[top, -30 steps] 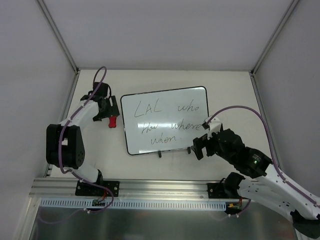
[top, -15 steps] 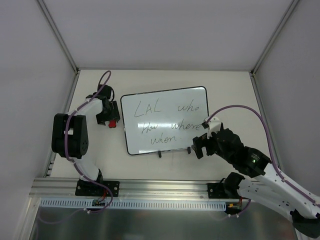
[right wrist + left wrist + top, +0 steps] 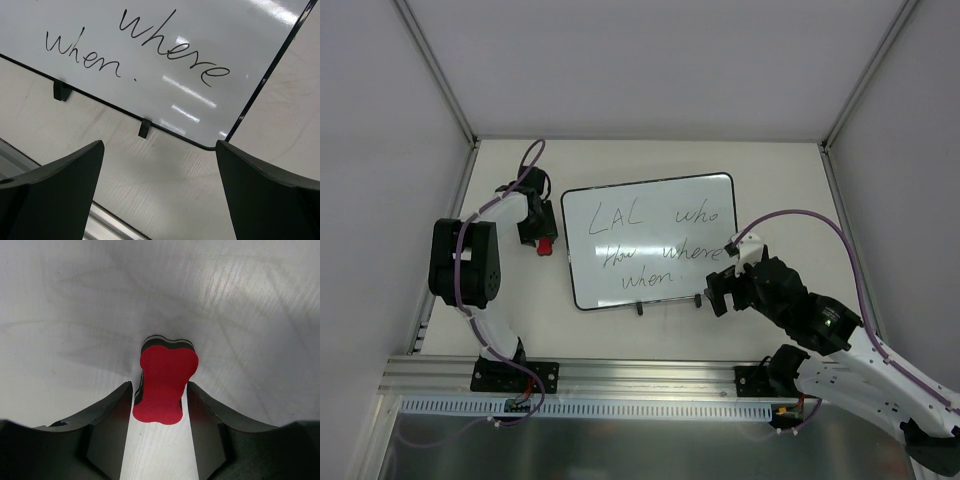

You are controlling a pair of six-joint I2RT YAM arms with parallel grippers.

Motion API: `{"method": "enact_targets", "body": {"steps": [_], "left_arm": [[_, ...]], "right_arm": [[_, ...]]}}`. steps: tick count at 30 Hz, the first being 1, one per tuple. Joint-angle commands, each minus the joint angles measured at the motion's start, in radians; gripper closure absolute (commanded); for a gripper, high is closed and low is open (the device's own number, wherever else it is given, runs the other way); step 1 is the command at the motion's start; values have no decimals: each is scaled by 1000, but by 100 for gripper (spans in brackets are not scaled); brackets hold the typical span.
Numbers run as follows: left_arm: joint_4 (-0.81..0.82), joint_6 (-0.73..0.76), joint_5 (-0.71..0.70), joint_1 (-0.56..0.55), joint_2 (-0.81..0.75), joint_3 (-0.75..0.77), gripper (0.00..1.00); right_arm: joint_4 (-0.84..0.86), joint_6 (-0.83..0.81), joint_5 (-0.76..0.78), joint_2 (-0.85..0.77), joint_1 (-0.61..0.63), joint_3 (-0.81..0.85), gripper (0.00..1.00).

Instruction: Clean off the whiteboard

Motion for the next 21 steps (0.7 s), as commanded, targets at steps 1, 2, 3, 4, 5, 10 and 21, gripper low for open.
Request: {"method": "enact_targets", "body": {"steps": [1,2,3,4,5,10,21], "left_arm": [[-4,10,-3,8,19,37,53],[-5,10,0,10,22,40,55],[-4,10,1,8,24,44,56],[-5,10,5,8,24,44,57],[-4,12,8,8,27,47,60],[-4,18,5,10,27,47,74],[-9,4,20,10,-234,-66,92]], "right_arm": [[19,-2,20,-3,-2,11,1],[19,-3,22,-2,-2,12,1],[19,-3,22,1,-2,14,1],[19,-7,23,9,-4,14,1],[19,-5,22,15,-4,17,1],[20,-7,25,40,-2,34,1],[66,-45,-258,185,-382,124,1]]}}
